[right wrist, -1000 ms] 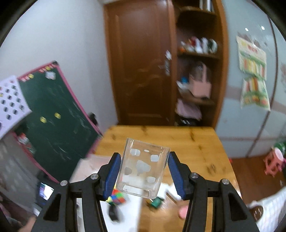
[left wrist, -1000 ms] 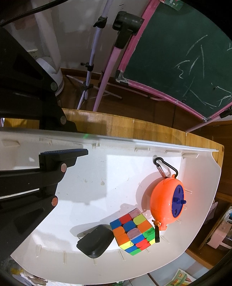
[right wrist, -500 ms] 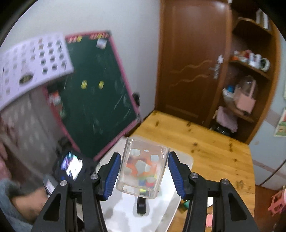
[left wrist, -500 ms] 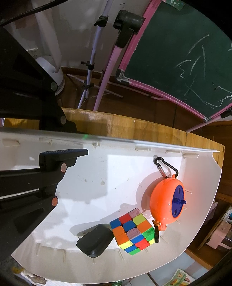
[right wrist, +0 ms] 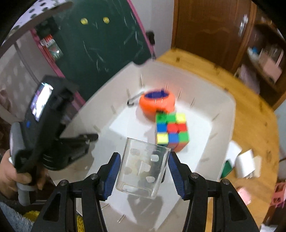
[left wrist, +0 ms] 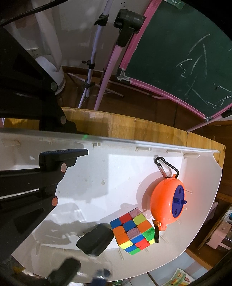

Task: Organize rigid objects
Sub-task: 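Carry the clear box into the white tray and open the right gripper, then move the right gripper back over the table to the pink case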

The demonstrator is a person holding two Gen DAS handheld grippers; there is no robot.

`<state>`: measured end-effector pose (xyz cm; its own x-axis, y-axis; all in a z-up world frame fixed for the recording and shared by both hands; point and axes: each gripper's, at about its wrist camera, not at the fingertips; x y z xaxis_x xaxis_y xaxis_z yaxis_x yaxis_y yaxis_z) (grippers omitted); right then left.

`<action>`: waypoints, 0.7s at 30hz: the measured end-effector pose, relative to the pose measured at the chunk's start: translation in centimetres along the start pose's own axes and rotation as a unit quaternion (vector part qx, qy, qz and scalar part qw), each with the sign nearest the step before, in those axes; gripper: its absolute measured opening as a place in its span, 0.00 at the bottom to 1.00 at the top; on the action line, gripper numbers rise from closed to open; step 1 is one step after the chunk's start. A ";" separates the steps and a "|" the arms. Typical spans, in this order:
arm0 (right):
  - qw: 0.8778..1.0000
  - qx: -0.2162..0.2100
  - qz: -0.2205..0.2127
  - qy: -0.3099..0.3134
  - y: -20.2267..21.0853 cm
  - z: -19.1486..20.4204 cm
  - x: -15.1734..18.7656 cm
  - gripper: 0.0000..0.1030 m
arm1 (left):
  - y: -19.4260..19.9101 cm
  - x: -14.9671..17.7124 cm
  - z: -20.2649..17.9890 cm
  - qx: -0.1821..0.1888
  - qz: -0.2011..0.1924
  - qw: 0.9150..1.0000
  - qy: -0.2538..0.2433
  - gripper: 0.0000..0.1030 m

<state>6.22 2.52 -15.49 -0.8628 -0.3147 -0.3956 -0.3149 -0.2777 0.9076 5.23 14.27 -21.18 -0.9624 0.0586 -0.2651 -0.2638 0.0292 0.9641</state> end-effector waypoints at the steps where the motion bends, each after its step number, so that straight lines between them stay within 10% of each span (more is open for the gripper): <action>1: 1.000 -0.001 0.010 -0.007 -0.4 -0.2 0.1 0.54 | 0.0 0.0 0.0 0.001 0.000 1.000 0.001 0.11; 7: 0.998 -0.019 0.036 -0.044 -0.9 -1.4 0.1 0.66 | -0.2 0.0 0.1 0.002 0.001 1.000 0.001 0.11; 21: 0.997 -0.013 -0.057 -0.053 3.7 -1.9 0.3 0.66 | -0.2 0.0 0.2 -0.004 0.004 1.000 0.002 0.12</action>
<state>5.52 -0.34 -12.48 -0.8593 -0.1814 -0.4783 -0.4046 -0.3310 0.8525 5.32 14.44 -21.39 -0.9645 0.0553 -0.2582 -0.2574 0.0214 0.9661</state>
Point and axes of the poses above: each gripper's, at about its wrist camera, not at the fingertips, and y roughly against the way its jaws point, z to its left, x to its underside, and after that the axes turned 11 degrees about -y, right-handed
